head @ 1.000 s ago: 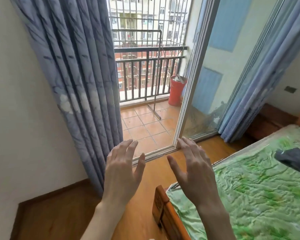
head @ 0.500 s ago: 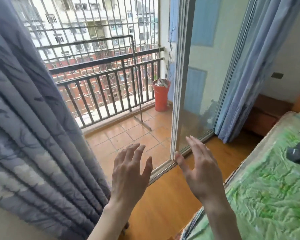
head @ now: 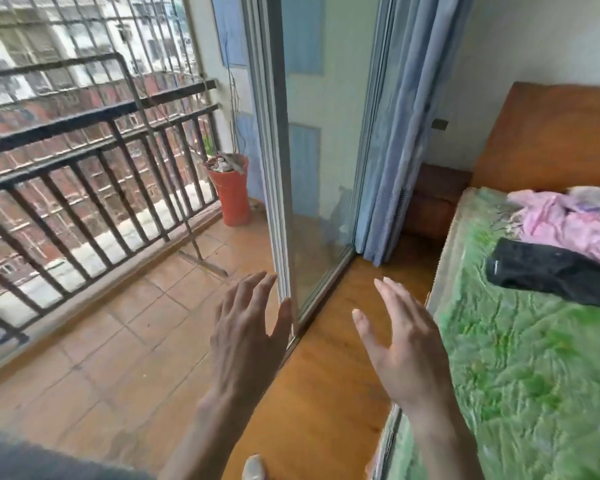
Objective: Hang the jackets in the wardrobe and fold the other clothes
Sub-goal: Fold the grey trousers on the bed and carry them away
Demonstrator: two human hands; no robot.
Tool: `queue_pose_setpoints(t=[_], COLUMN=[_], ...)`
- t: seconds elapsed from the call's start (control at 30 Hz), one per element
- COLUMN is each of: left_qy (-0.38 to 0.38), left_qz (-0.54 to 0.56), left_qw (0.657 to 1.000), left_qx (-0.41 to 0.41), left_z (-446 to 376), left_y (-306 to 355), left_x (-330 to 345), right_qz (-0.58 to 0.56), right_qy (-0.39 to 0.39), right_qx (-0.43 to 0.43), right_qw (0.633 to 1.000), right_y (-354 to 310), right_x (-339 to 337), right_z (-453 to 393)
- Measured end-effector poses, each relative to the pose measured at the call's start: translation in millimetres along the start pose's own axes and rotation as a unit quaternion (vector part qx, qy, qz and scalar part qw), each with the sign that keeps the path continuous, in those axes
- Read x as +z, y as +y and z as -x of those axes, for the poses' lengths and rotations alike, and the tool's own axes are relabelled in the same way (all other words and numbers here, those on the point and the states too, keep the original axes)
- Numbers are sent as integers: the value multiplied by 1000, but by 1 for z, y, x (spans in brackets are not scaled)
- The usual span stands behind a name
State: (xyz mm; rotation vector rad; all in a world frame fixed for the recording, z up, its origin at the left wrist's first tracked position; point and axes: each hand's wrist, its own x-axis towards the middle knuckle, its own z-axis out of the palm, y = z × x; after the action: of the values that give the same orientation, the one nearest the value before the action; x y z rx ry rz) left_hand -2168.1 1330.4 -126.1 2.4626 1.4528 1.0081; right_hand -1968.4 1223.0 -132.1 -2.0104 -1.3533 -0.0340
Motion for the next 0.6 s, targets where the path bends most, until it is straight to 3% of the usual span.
queue_pose_setpoints(t=[0.37,0.6], left_qy=[-63,-97], left_qz=[111,176], left_qw=[981,954], left_qx=[147,223], left_z=[-191,-264], left_y=[-23,-11], left_x=[109,165], right_qz=[83,136], right_qy=[118,151], right_qx=[140,190], right_qw=[980,961], right_y=[19,27], right_x=[48,58], right_z=[-127,-167])
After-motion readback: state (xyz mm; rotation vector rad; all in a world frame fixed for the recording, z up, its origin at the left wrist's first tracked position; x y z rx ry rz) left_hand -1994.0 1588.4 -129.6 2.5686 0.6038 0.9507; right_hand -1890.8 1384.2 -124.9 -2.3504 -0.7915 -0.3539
